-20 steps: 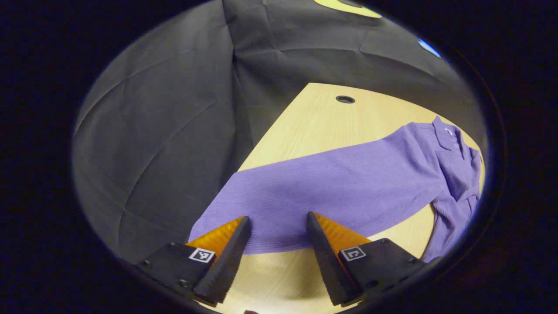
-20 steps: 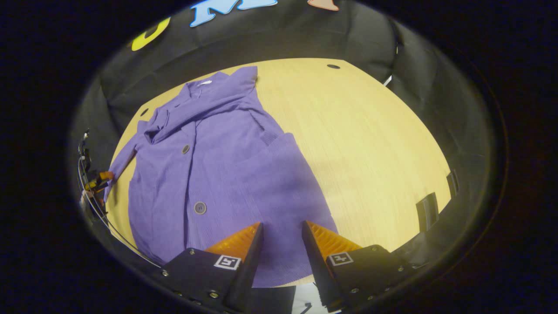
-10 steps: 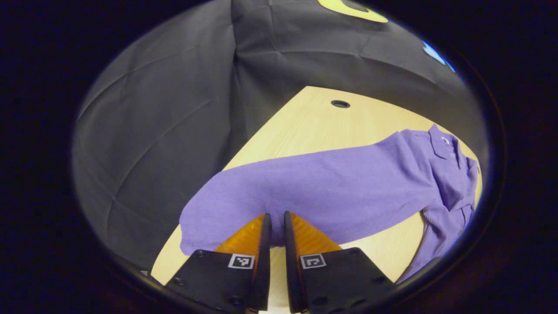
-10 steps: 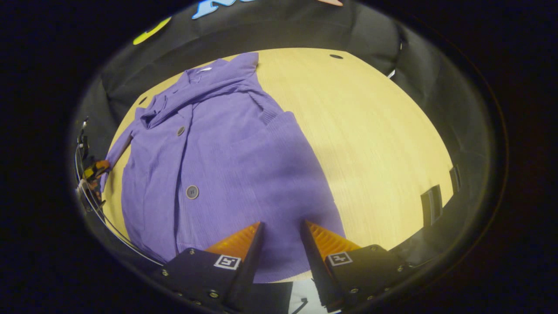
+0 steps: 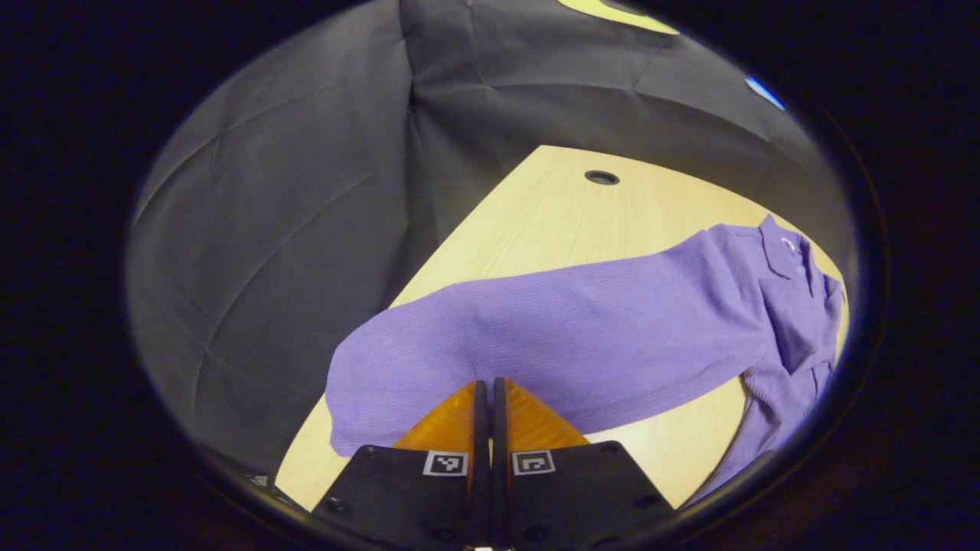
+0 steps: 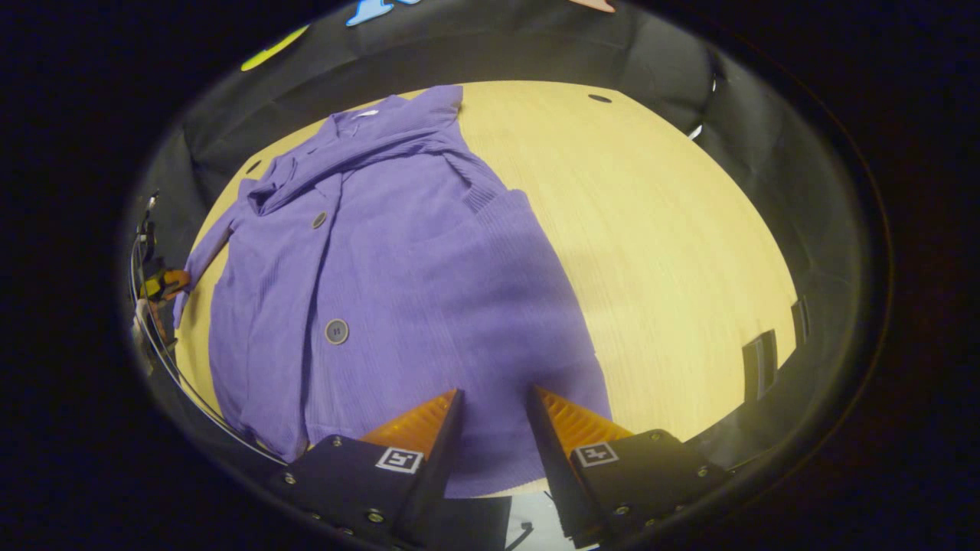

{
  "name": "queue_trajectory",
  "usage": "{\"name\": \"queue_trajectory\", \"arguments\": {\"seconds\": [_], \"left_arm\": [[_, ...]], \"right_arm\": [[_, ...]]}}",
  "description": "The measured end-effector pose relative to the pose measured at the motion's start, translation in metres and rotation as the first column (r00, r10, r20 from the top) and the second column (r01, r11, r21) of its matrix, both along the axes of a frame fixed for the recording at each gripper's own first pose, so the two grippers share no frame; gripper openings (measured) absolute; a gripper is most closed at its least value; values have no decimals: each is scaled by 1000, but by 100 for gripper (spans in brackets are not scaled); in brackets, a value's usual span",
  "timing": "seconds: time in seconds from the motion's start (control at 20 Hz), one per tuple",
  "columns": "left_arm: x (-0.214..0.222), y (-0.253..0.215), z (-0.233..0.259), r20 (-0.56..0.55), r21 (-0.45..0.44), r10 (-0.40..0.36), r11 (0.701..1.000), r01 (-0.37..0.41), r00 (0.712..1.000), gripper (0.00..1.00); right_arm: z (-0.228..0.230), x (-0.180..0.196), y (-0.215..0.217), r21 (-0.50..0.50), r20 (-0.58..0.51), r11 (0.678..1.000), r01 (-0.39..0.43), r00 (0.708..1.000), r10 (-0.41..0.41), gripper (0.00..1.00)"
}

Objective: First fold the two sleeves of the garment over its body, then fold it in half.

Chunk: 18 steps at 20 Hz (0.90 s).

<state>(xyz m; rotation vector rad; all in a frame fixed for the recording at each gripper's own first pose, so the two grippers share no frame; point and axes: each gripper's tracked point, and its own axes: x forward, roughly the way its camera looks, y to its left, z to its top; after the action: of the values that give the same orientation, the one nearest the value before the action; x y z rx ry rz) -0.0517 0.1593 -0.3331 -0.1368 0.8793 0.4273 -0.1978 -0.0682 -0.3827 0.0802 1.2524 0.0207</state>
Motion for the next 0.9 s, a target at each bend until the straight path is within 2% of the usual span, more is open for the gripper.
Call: {"name": "queue_trajectory", "arguments": {"seconds": [0.1, 0.15, 0.2, 0.45, 0.5, 0.55, 0.6, 0.9], "left_arm": [[8, -1, 11, 15, 25, -24, 999, 24, 1000, 7], [12, -5, 20, 26, 36, -45, 998, 44, 999, 7], [17, -10, 28, 38, 44, -68, 997, 67, 997, 7], [52, -52, 58, 97, 62, -170, 984, 164, 981, 6], [58, -62, 65, 108, 63, -192, 981, 186, 975, 7], [65, -74, 71, 120, 61, -217, 976, 211, 969, 7], [72, -86, 78, 131, 61, -239, 971, 233, 962, 7], [123, -174, 114, 216, 33, -339, 940, 340, 916, 6]], "right_arm": [[0, 1, 0, 3, 0, 1000, 5, 1000, -5, 56], [0, 0, -1, 4, 0, 1000, 5, 1000, -5, 50], [0, 0, 0, 3, -2, 1000, 4, 1000, -4, 55], [-2, -2, 1, -5, -11, 1000, -11, 1000, 11, 56], [-2, -2, 1, -4, -15, 1000, -10, 1000, 9, 51], [-2, -4, 1, -2, -17, 1000, -7, 1000, 7, 51], [-2, -5, 0, -1, -20, 1000, -5, 1000, 5, 58], [-2, -5, 0, 7, -20, 1000, 0, 1000, 0, 59]]}}
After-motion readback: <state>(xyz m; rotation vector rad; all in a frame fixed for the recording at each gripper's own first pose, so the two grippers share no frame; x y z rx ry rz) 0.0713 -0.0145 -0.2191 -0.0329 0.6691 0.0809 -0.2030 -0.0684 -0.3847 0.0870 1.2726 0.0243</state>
